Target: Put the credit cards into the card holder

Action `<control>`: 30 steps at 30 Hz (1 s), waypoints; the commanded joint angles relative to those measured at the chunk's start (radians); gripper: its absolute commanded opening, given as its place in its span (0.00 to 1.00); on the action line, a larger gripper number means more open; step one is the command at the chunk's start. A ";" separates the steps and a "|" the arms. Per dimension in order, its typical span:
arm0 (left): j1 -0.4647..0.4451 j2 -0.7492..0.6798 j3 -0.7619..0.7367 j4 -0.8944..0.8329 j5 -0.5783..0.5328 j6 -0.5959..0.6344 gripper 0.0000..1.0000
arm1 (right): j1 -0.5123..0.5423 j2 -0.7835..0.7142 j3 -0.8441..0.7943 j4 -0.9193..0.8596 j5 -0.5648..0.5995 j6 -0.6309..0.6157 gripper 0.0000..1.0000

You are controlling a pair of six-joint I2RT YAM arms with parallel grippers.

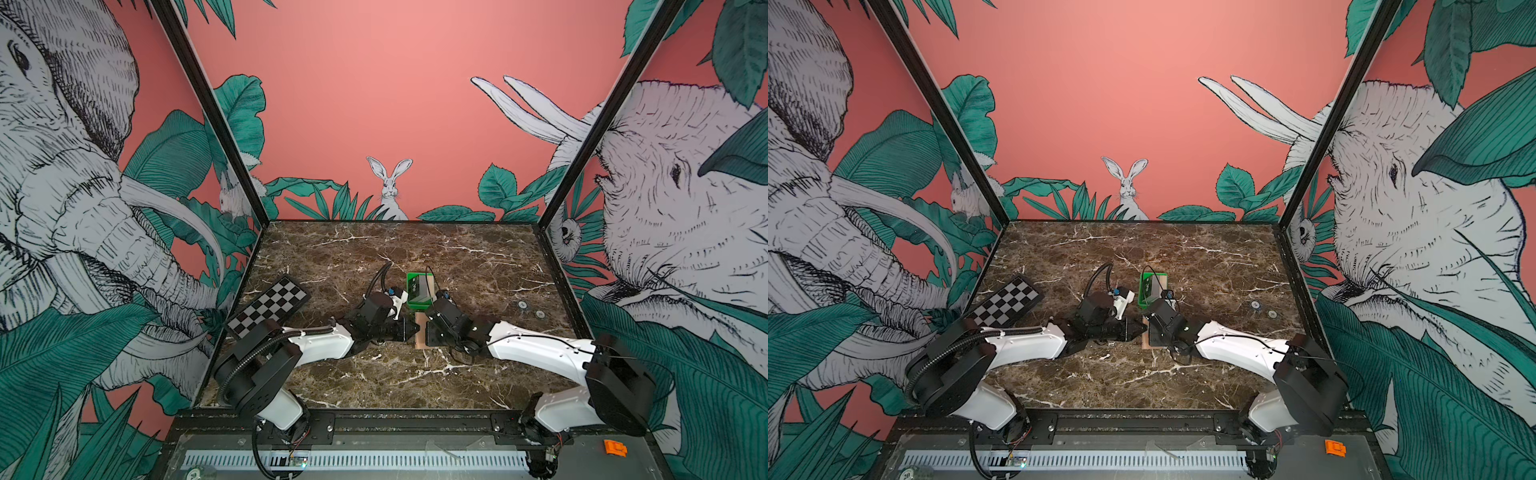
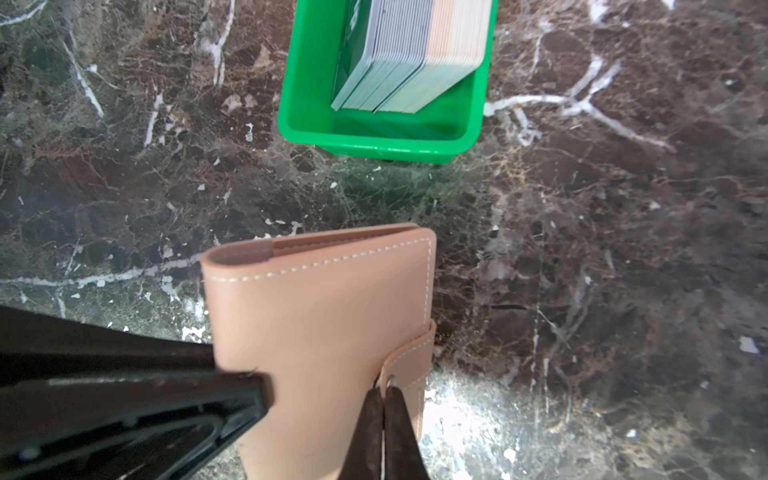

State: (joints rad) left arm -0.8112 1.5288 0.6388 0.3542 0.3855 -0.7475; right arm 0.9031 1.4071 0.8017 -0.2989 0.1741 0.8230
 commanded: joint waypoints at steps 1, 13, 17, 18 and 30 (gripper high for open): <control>0.003 -0.008 0.000 0.017 0.001 -0.016 0.14 | -0.006 -0.032 -0.021 -0.045 0.069 0.003 0.00; 0.002 -0.007 -0.040 0.020 -0.020 -0.046 0.16 | -0.004 -0.072 -0.018 -0.054 0.050 -0.017 0.00; 0.002 0.013 -0.044 0.030 -0.027 -0.079 0.17 | -0.002 -0.086 -0.018 -0.060 0.049 -0.021 0.00; 0.002 0.016 -0.048 0.035 -0.029 -0.084 0.17 | -0.001 -0.089 -0.018 -0.061 0.049 -0.020 0.00; 0.002 0.012 -0.073 0.143 0.034 -0.114 0.48 | 0.008 -0.077 -0.034 -0.041 0.042 -0.027 0.00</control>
State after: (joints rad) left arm -0.8101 1.5505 0.5842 0.4332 0.3908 -0.8467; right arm 0.9043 1.3281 0.7788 -0.3561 0.2035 0.8036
